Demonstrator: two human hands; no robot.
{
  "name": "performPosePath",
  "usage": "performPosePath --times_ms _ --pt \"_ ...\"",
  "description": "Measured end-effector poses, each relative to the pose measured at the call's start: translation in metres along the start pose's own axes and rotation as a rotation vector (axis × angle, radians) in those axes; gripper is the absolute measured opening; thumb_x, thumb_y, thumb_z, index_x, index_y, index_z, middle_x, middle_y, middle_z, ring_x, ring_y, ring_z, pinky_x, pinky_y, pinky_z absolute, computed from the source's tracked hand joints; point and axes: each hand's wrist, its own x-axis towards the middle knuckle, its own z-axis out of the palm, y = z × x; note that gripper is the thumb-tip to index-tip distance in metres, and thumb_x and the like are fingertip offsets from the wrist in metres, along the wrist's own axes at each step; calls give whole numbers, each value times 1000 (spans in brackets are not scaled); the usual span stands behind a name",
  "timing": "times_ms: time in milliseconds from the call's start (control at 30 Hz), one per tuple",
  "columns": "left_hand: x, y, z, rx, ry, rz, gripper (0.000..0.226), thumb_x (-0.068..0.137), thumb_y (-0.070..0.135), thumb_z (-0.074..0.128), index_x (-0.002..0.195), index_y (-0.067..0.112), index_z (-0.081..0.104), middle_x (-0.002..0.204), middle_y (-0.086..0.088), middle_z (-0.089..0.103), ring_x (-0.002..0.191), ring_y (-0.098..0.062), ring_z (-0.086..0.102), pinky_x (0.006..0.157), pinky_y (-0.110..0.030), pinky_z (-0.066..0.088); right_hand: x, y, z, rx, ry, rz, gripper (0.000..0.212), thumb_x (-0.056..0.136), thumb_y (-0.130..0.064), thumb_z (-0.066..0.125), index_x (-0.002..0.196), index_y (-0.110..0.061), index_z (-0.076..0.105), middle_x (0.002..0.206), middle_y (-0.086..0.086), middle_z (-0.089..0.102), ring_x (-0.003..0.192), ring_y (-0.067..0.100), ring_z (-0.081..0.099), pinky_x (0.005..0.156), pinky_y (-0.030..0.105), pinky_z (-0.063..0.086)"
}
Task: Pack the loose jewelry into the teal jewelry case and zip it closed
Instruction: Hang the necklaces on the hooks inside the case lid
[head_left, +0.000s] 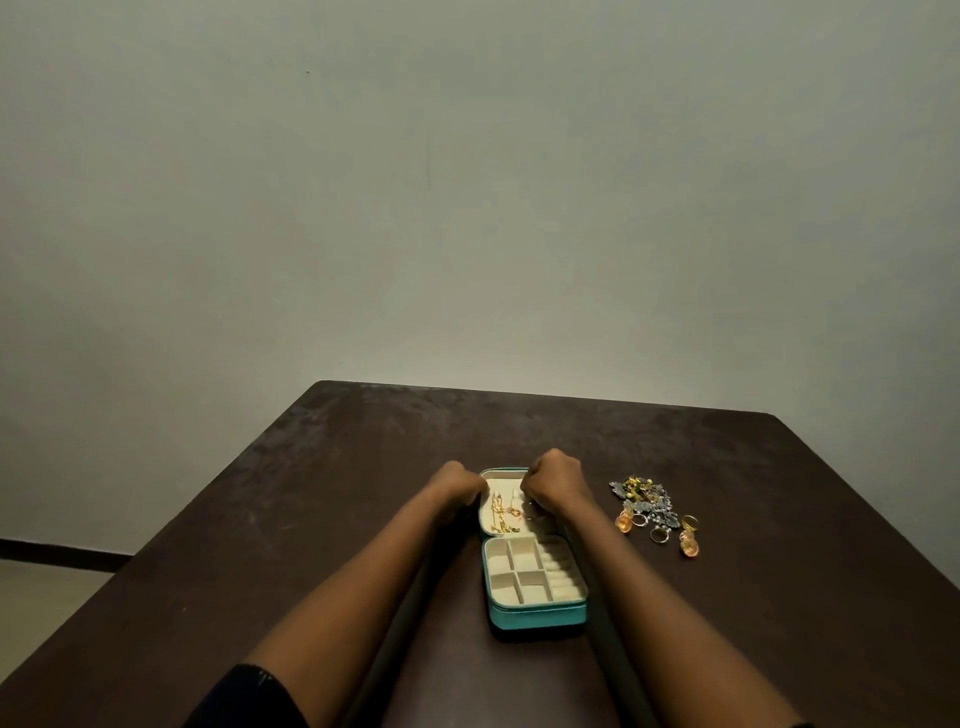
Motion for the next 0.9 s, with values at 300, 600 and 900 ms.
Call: performPosePath --times_ms 300,600,900 --pt "-19 7 -2 -498 -30 170 21 99 15 42 108 1 55 96 -14 63 77 -22 62 64 -32 56 -18 -13 -24 481 -153 213 8 77 9 61 70 6 60 66 18 59 49 21 56 49 28 47" --pt "-36 -2 2 -511 -14 304 31 101 22 35 130 10 41 104 -7 59 75 -11 60 52 -21 52 -42 -28 -42 683 -259 187 18 82 13 53 75 -2 60 68 12 59 59 19 59 57 35 47" --pt "-35 -10 6 -547 -20 325 36 101 17 37 136 11 36 98 -5 58 78 -14 61 65 -28 54 -33 -27 -33 674 -70 20 22 85 9 54 76 -10 58 76 12 60 67 17 59 62 32 52"
